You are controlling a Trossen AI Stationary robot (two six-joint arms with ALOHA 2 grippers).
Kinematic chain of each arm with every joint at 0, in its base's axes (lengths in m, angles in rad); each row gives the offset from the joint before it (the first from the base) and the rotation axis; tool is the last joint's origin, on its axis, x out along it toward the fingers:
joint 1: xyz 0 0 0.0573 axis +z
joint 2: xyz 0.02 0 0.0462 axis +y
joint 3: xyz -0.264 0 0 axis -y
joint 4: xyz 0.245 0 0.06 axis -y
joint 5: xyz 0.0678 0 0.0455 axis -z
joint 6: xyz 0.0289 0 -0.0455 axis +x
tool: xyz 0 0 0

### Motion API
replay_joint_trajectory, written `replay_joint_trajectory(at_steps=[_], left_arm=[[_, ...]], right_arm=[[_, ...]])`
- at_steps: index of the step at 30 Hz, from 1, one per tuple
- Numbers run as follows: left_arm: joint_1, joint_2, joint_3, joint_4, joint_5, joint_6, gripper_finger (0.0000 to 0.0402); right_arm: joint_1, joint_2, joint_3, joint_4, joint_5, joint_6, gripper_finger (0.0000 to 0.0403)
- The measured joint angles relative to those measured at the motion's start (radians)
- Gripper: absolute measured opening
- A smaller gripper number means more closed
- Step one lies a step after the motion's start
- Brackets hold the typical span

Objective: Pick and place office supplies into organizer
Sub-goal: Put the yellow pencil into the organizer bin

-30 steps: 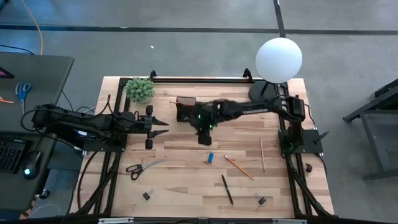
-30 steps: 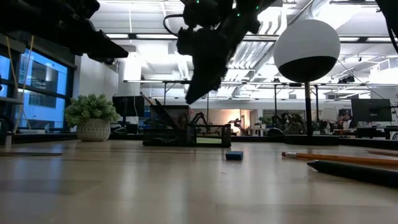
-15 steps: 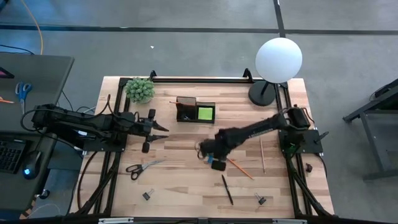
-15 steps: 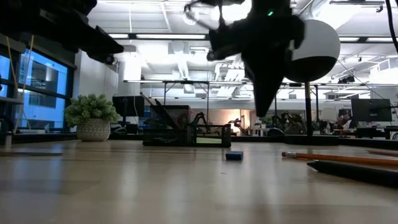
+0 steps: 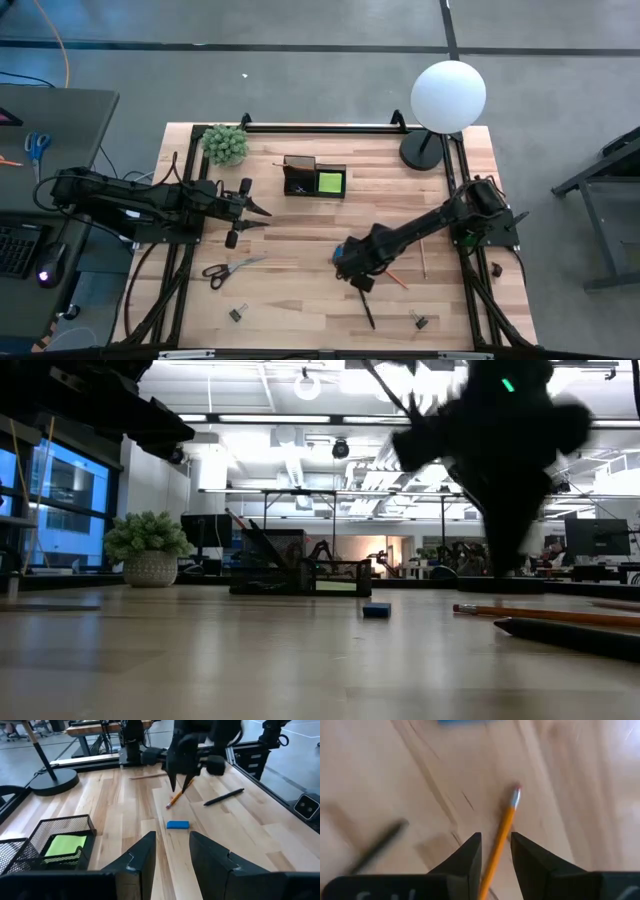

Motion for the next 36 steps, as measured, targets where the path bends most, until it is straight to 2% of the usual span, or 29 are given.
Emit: replay_joint_trajectory(at_steps=[3, 10, 17, 20, 24, 32, 36], left_arm=[[0.0, 0.0, 0.0, 0.001, 0.0, 0.0, 0.0106], [0.0, 0.0, 0.0, 0.021, 0.0, 0.002, 0.0106], [0.0, 0.0, 0.0, 0.025, 0.0, -0.003, 0.0106], [0.0, 0.0, 0.0, 0.025, 0.0, -0.006, 0.0106], [0.0, 0.0, 0.0, 0.024, 0.0, -0.006, 0.0106], [0.0, 0.0, 0.0, 0.025, 0.0, -0.006, 0.0106], [0.0, 0.0, 0.0, 0.024, 0.0, -0.007, 0.0106]], right_arm=[[0.003, -0.032, -0.11, 0.069, -0.018, 0.04, 0.0096], [0.002, -0.184, -0.32, 0.362, -0.013, 0.129, 0.0096], [0.002, -0.215, -0.438, 0.511, -0.013, 0.185, 0.0096], [0.002, -0.218, -0.466, 0.571, -0.006, 0.198, 0.0096], [0.003, -0.218, -0.467, 0.557, 0.009, 0.199, 0.0088], [0.003, -0.2, -0.466, 0.55, 0.02, 0.185, 0.0015], [0.003, -0.195, -0.466, 0.55, 0.031, 0.177, 0.0012]])
